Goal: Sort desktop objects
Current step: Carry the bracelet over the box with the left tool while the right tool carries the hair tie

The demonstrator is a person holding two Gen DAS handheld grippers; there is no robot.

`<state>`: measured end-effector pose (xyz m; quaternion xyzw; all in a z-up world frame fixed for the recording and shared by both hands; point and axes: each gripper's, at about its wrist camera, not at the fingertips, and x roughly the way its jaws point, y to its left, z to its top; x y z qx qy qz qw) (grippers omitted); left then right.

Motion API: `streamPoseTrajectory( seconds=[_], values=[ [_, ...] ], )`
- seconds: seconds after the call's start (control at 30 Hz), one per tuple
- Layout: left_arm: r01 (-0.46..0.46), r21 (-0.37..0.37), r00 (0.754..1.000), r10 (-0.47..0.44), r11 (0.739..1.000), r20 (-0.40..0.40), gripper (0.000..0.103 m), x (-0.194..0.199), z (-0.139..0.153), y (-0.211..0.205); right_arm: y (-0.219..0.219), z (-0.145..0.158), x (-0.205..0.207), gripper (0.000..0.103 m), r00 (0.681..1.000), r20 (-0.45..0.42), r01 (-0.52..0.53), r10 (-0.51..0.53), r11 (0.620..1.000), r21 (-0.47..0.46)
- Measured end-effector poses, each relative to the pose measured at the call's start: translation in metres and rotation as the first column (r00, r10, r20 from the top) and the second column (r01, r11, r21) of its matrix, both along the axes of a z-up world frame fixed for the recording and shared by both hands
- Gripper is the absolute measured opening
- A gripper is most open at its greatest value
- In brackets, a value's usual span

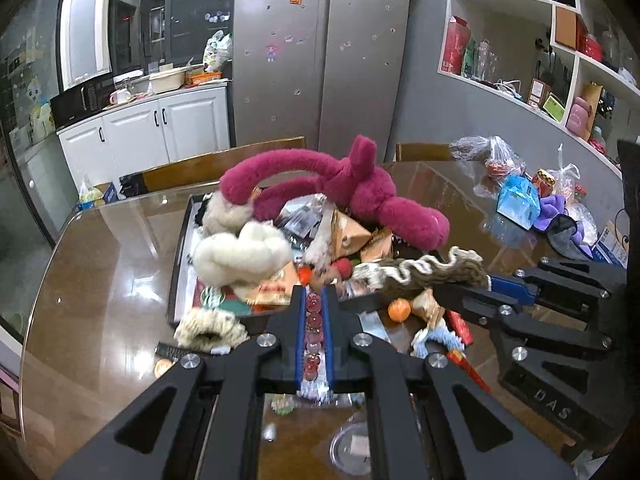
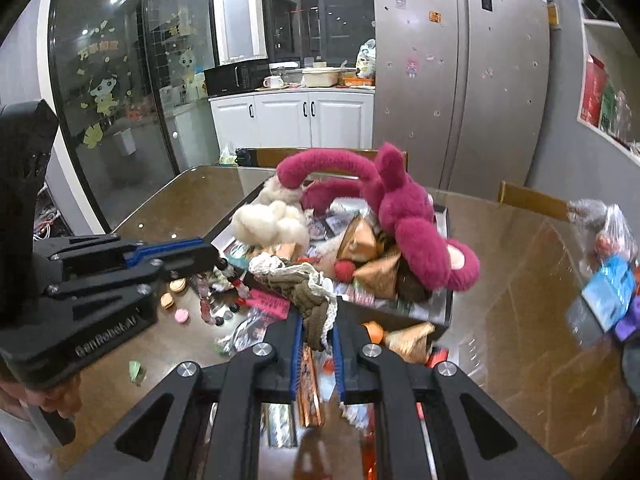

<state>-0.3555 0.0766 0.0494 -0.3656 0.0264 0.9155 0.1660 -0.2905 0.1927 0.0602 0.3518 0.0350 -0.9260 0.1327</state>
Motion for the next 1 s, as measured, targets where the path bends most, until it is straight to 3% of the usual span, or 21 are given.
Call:
streamPoseTrajectory(
  seconds=[0.4, 1.0],
  values=[
    [-0.021, 0.031, 1.0, 0.02, 0.999, 0.021, 0.008, -0.057, -0.009, 0.013, 0.001, -0.001, -0.056, 0.013, 1.0, 0.022, -0.016, 0.016, 1.0, 0.014],
    [-0.024, 0.001, 1.0, 0.024, 1.0, 0.018, 0.008, -0.121, -0.022, 0.024, 0.0, -0.02, -0.12, 0.013, 0.999, 0.043, -0.03, 0.029, 0.999, 0.033]
  ],
)
